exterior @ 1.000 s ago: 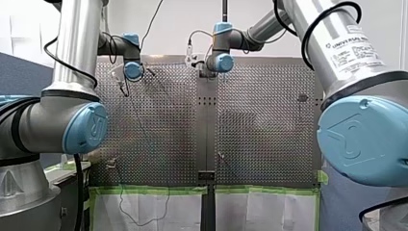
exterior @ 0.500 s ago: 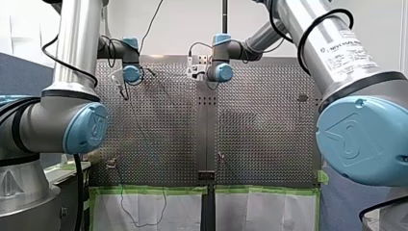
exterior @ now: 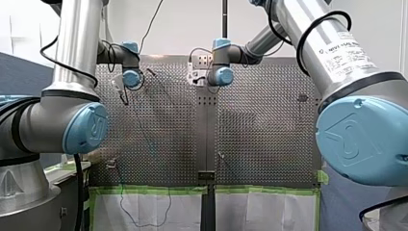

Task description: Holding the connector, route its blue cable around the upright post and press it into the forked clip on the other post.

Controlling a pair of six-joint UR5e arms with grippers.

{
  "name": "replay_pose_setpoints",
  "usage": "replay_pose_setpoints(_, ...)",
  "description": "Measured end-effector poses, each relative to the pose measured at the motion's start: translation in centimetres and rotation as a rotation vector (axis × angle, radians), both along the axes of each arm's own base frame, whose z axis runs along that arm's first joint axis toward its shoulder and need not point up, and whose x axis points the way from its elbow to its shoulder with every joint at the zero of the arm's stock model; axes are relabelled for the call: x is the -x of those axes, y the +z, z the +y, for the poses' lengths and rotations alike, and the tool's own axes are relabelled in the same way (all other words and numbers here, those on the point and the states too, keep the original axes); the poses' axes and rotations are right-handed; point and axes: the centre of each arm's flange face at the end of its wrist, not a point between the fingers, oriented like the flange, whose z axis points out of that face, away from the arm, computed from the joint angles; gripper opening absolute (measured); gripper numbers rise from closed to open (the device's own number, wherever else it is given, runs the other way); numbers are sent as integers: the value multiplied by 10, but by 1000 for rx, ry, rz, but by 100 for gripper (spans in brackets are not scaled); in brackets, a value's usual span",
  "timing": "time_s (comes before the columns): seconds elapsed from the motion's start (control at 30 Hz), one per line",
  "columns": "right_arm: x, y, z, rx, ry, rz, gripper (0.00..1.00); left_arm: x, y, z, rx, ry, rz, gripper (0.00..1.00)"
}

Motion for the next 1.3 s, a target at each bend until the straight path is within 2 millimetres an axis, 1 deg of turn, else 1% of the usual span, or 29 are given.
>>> replay_pose_setpoints(0.13, 2, -11, 1, -10, -3, 11, 0, 0, -12, -4, -9, -12, 24, 22)
replay_pose_setpoints(0.3, 6, -24, 2, -23, -8, 27, 0, -3, -37, -10, -40, -24, 80, 22)
replay_pose_setpoints(0.37, 8, -29, 1, -26, -12, 32, 0, -3, -42, -13, -45, -38, 89, 22)
replay_pose_setpoints(0.4, 10, -33, 1, -28, -14, 35, 0, -3, -43, -14, -46, -46, 91, 27)
replay_pose_setpoints(0.47, 13, -38, 1, -31, -18, 39, 0, -4, -44, -16, -49, -64, 89, 27)
replay_pose_setpoints(0.5, 14, -42, 0, -33, -20, 40, 0, -4, -44, -17, -51, -71, 87, 44)
replay_pose_setpoints(0.53, 15, -45, 0, -34, -22, 41, 0, -4, -44, -18, -52, -78, 86, 57)
replay_pose_setpoints(0.57, 16, -47, 0, -35, -24, 42, 0, -4, -44, -19, -53, -86, 84, 57)
replay_pose_setpoints(0.6, 18, -51, -1, -36, -27, 44, 0, -4, -44, -19, -54, -91, 83, 71)
replay_pose_setpoints(0.63, 20, -54, -1, -38, -29, 45, 0, -5, -45, -20, -55, -95, 83, 96)
replay_pose_setpoints(0.67, 21, -58, -1, -41, -32, 48, 0, -5, -45, -20, -55, -99, 82, 96)
replay_pose_setpoints(0.7, 24, -62, -2, -45, -37, 52, 0, -5, -45, -20, -55, -99, 83, 100)
replay_pose_setpoints(0.97, 44, -91, -7, -68, -78, 75, 0, -2, -48, -16, -38, -63, 111, 100)
replay_pose_setpoints(1.1, 59, -104, -16, -72, -113, 76, 0, -2, -52, -16, -36, -58, 123, 100)
replay_pose_setpoints(1.3, 77, -112, -30, -79, -156, 79, 0, -3, -56, -19, -38, -68, 134, 100)
